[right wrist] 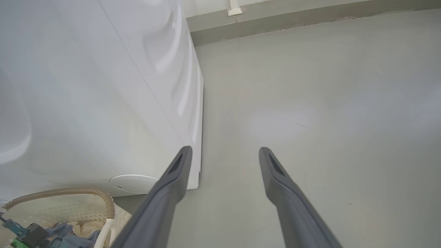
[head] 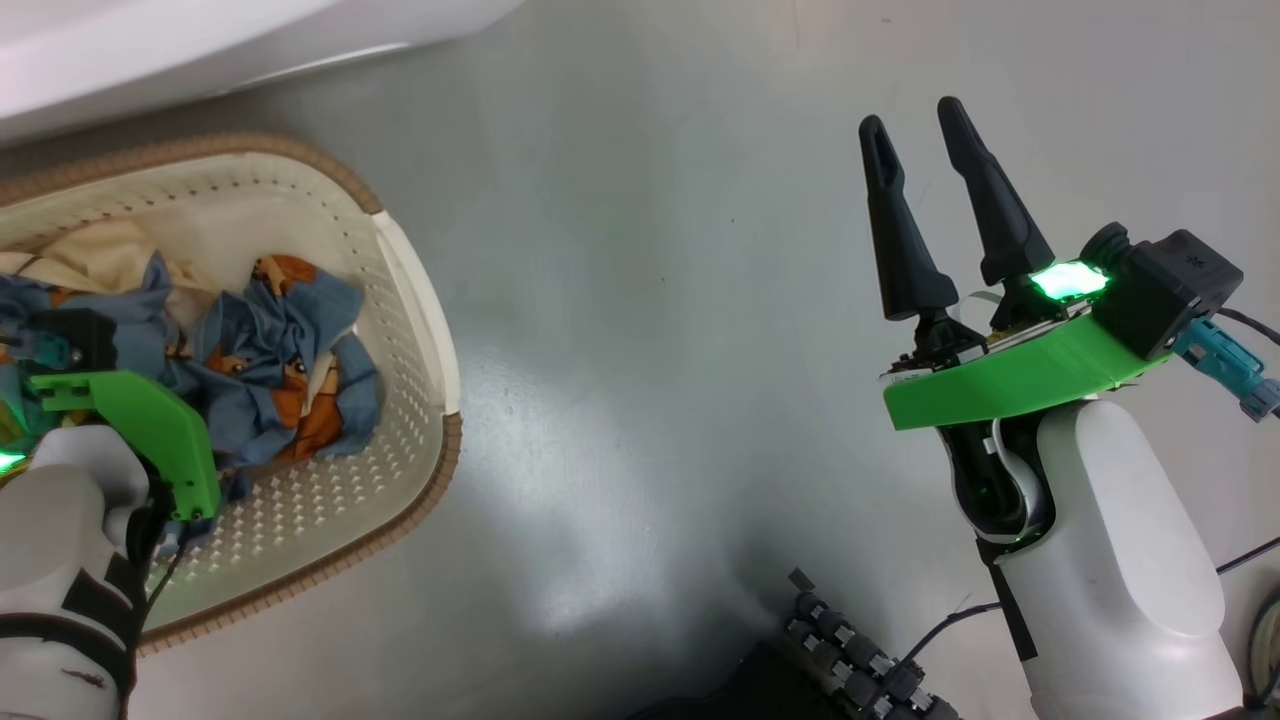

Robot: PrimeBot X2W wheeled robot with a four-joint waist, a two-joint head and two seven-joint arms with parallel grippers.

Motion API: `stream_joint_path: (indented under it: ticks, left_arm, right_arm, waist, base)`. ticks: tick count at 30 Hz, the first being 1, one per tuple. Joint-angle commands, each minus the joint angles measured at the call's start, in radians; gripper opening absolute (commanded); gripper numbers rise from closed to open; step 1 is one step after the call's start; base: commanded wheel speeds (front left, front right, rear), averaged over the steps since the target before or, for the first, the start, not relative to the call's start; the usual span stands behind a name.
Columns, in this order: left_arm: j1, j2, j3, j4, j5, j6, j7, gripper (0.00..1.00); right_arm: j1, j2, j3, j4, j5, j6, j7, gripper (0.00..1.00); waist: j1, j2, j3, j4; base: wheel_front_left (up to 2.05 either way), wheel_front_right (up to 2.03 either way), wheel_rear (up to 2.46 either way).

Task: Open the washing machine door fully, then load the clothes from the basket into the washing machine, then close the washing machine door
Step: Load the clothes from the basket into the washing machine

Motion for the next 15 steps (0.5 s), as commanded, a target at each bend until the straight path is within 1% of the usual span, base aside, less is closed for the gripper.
stream_joint_path:
  ticks: [1, 7, 8, 9, 10, 15]
  left_arm:
    - [0.01, 0.022, 0.015, 0.003, 0.0, -0.002, 0.0, 1.0]
    - [0.009, 0.016, 0.008, 0.01, -0.01, -0.007, 0.006, 1.0]
    - [0.009, 0.017, 0.006, 0.011, -0.009, -0.007, 0.007, 0.61]
    - [0.009, 0.018, 0.002, 0.012, -0.007, -0.007, 0.004, 0.33]
    - [0.009, 0.018, -0.001, 0.013, -0.005, -0.007, 0.001, 0.0]
    - [0.008, 0.01, -0.004, 0.014, -0.015, -0.012, -0.035, 0.0]
  right_arm:
    - [0.028, 0.005, 0.019, -0.021, 0.015, 0.002, -0.005, 1.0]
    - [0.026, 0.005, 0.025, -0.019, 0.024, 0.002, -0.005, 1.0]
    - [0.025, 0.005, 0.025, -0.019, 0.025, 0.002, -0.005, 1.0]
    - [0.024, 0.005, 0.025, -0.019, 0.026, 0.002, -0.005, 1.0]
    - [0.024, 0.005, 0.024, -0.02, 0.026, 0.002, -0.005, 1.0]
    - [0.019, 0.005, 0.021, -0.018, 0.019, 0.002, -0.005, 1.0]
  waist:
    - [0.0, 0.0, 0.002, -0.002]
    - [0.0, 0.0, -0.002, -0.002]
    - [0.0, 0.0, -0.002, -0.001]
    - [0.0, 0.0, -0.002, -0.001]
    - [0.0, 0.0, -0.002, 0.001]
    - [0.0, 0.0, -0.01, 0.013]
  base:
    - [0.0, 0.0, 0.0]
    - [0.0, 0.0, 0.0]
    - [0.0, 0.0, 0.0]
    - [0.0, 0.0, 0.0]
    - [0.0, 0.0, 0.0]
    - [0.0, 0.0, 0.0]
